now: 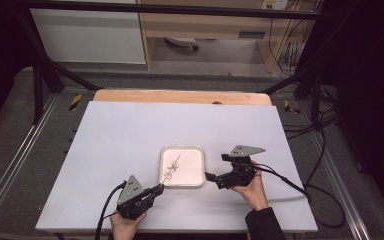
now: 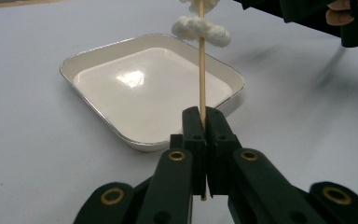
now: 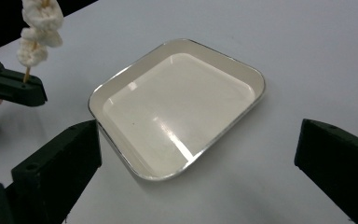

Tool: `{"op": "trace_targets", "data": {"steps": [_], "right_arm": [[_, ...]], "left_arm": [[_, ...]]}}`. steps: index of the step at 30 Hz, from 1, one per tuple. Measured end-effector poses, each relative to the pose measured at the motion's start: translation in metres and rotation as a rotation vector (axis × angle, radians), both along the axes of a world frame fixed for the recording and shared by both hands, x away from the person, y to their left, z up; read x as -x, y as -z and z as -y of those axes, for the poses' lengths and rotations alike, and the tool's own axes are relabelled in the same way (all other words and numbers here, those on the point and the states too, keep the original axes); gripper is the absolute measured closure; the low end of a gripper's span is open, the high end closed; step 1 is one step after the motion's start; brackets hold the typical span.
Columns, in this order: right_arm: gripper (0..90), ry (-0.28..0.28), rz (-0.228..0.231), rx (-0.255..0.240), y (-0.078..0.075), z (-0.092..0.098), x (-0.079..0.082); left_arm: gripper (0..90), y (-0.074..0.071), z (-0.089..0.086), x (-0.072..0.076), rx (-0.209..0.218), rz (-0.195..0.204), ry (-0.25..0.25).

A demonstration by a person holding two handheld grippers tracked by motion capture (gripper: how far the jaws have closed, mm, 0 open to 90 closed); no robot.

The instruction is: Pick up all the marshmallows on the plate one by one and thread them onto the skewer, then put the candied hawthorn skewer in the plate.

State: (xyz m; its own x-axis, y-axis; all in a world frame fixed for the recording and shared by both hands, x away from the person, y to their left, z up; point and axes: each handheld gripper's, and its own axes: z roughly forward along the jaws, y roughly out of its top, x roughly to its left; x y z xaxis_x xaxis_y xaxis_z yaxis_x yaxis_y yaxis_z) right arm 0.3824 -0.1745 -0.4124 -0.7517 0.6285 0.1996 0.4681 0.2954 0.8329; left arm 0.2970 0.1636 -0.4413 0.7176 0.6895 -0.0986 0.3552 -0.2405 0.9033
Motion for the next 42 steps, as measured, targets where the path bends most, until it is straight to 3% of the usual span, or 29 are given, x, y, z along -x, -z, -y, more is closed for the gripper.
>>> {"op": "trace_targets", "data": {"steps": [14, 22, 26, 42], "right_arm": [[0.7, 0.052, -0.008, 0.088, 0.019, 0.034, 0.009], [0.6, 0.067, -0.006, 0.100, 0.026, 0.048, 0.014], [0.5, 0.067, -0.003, 0.132, 0.028, 0.052, 0.017], [0.3, 0.075, -0.003, 0.154, 0.034, 0.064, 0.023]], "left_arm": [[88.1, -0.012, -0.008, -0.005, -0.029, -0.003, -0.007], [88.0, -0.020, -0.011, -0.014, -0.039, 0.011, 0.006], [88.1, -0.025, -0.008, -0.017, -0.048, 0.007, 0.001], [88.0, -0.045, 0.006, -0.032, -0.087, 0.001, 0.018]]}}
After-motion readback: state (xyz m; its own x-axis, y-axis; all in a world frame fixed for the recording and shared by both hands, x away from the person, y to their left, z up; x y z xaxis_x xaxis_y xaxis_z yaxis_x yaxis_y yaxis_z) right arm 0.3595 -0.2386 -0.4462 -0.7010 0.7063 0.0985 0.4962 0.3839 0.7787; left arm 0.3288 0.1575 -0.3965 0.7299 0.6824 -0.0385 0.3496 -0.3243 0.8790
